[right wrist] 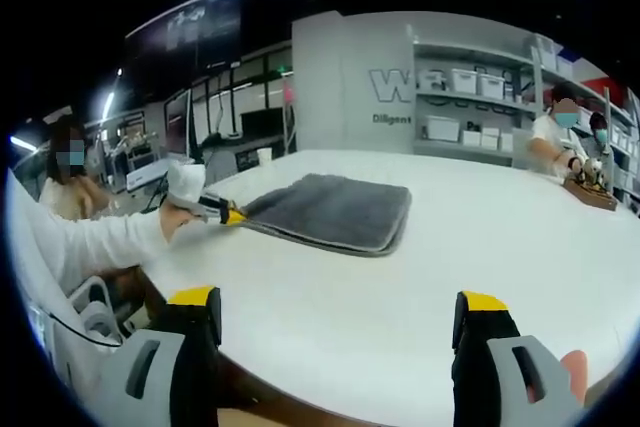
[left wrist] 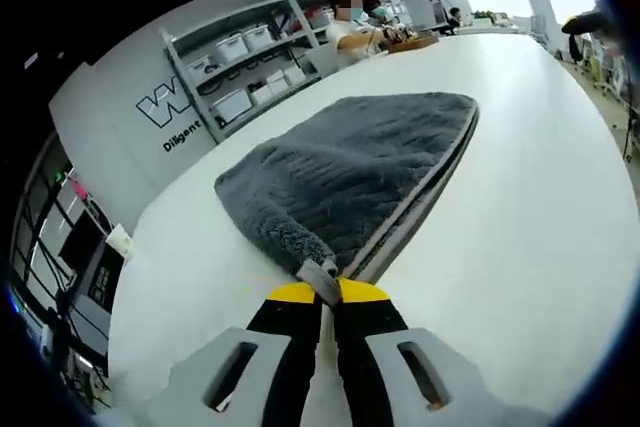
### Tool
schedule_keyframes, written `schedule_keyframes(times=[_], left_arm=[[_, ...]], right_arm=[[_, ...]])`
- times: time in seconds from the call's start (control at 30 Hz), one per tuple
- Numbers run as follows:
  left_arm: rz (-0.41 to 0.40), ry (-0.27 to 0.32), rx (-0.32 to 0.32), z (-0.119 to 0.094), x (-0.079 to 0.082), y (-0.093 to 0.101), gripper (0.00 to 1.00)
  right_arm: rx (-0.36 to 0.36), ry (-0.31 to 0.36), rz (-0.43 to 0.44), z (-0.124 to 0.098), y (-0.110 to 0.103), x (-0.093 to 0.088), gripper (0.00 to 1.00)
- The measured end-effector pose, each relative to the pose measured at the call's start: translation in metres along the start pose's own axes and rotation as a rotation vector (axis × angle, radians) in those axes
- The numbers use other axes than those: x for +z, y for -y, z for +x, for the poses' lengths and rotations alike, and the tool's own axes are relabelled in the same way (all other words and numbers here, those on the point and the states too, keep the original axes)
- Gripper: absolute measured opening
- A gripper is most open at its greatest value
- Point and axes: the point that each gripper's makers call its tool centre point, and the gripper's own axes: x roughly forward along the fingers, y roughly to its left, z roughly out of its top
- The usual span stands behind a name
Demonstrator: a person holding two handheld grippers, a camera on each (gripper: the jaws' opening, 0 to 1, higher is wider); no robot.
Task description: Open the folded towel by lifting each exposed corner and separating the folded layers until the towel lies flat within the target outline without major curled edges
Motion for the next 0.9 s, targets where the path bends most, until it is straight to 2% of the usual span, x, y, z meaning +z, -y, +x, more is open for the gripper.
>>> schedule_keyframes(times=[0.3,0.43,0.5,0.57,0.7,0.8,0.9], left_arm=[[-0.045,0.005,-0.002,-0.004,-0.002,-0.001,0.09],[-0.120,0.009,0.044,-0.015,-0.005,-0.011,0.21],[-0.145,0.018,0.043,-0.019,-0.005,-0.012,0.23],[-0.215,0.040,0.043,-0.030,-0.004,-0.014,0.26],[-0.222,0.063,0.051,-0.050,0.000,-0.014,0.34],[-0.265,0.097,0.074,-0.067,0.006,-0.017,0.43],[-0.309,0.121,0.063,-0.083,0.010,-0.014,0.48]], right_arm=[[-0.004,0.000,0.003,0.000,0.001,0.000,0.96],[-0.003,-0.003,0.003,0.000,0.001,0.000,0.96],[-0.003,-0.003,0.002,0.001,0.001,-0.001,0.96],[-0.002,-0.007,0.000,0.001,0.000,-0.001,0.96],[-0.002,-0.012,-0.001,0.003,0.000,-0.002,0.96],[-0.004,-0.014,-0.001,0.003,0.001,-0.002,0.96],[-0.005,-0.020,0.001,0.004,0.002,-0.003,0.96]])
